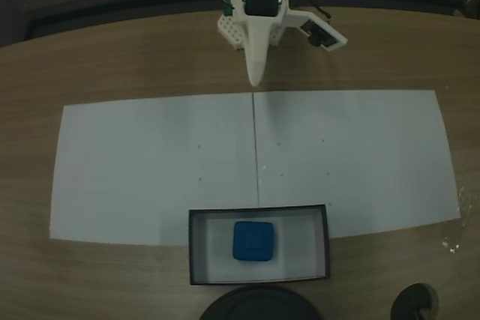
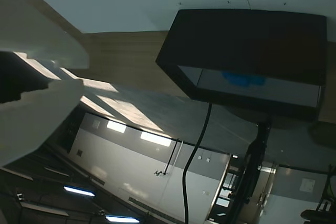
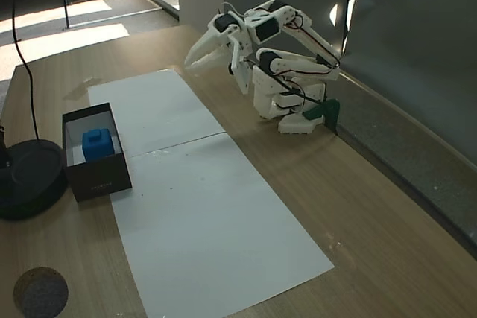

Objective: Grab a blue square and put it in the box.

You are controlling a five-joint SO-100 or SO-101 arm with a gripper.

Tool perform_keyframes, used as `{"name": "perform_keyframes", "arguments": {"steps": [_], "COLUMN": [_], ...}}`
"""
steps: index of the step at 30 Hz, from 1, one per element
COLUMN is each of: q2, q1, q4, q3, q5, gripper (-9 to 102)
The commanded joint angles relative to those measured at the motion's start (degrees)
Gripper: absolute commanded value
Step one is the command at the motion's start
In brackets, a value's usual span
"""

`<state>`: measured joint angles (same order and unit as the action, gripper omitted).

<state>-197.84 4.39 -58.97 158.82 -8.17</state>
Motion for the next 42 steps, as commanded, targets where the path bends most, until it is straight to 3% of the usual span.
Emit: {"name": "perform_keyframes", "arguments": {"steps": [1,5,12,22,26,42], "q2": [-1.32,-1.32,-1.23,-1.32,-1.32,-1.32], "q1": [0.79,2.99,2.72,2.2,-0.35,-2.72], "q4": [6.06,12.48,12.57,-5.1,-14.33,-14.85], "q3": [4.57,12.3,19.6,15.73,13.27,13.18], "q5": [1.76,5.1,5.1,5.36,12.48,14.68], "gripper": [0,0,0,0,0,0]}}
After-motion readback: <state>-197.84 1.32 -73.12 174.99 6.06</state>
